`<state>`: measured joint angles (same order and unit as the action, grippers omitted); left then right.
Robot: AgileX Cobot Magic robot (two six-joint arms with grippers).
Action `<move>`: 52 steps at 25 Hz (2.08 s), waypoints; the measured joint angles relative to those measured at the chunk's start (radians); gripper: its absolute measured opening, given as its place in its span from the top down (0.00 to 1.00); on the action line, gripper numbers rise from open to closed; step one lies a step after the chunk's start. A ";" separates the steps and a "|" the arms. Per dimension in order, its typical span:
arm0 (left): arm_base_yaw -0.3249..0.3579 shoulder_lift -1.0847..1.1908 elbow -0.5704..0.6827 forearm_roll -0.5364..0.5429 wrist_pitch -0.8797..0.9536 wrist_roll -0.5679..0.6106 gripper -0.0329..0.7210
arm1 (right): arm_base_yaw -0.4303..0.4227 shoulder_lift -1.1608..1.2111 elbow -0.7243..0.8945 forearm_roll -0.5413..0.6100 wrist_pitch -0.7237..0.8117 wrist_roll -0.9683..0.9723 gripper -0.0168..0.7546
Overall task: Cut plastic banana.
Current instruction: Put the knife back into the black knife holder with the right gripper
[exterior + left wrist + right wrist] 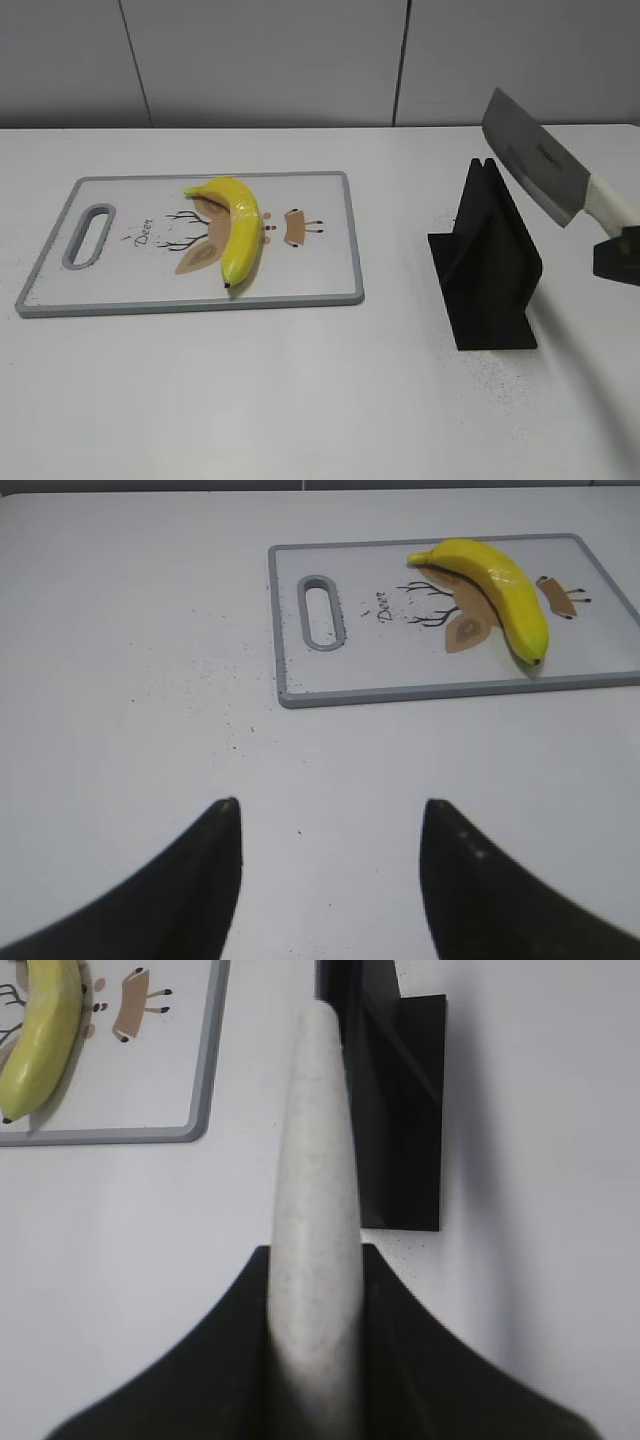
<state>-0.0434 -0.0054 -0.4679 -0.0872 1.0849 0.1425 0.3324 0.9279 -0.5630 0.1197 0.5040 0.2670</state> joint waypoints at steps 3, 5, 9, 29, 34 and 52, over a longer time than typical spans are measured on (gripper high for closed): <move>0.000 0.000 0.000 0.000 -0.001 0.000 0.23 | 0.000 0.061 0.000 0.000 -0.057 0.000 0.76; 0.000 0.000 0.000 0.000 -0.001 0.000 0.24 | 0.000 0.094 0.000 0.000 -0.086 0.000 0.76; 0.000 0.000 0.000 0.000 -0.002 0.000 0.26 | 0.000 0.143 0.000 -0.001 -0.125 0.000 0.76; 0.000 0.000 0.000 0.000 -0.002 0.000 0.26 | 0.000 0.171 0.000 -0.145 -0.174 0.059 0.76; 0.000 0.000 0.000 0.000 -0.002 0.000 0.26 | 0.000 0.190 0.000 -0.160 -0.175 0.075 0.76; 0.000 0.000 0.000 0.000 -0.002 0.000 0.26 | 0.001 0.144 -0.238 -0.139 0.214 0.118 0.76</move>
<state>-0.0434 -0.0054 -0.4679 -0.0872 1.0831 0.1425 0.3333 1.0724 -0.8013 -0.0196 0.7183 0.3845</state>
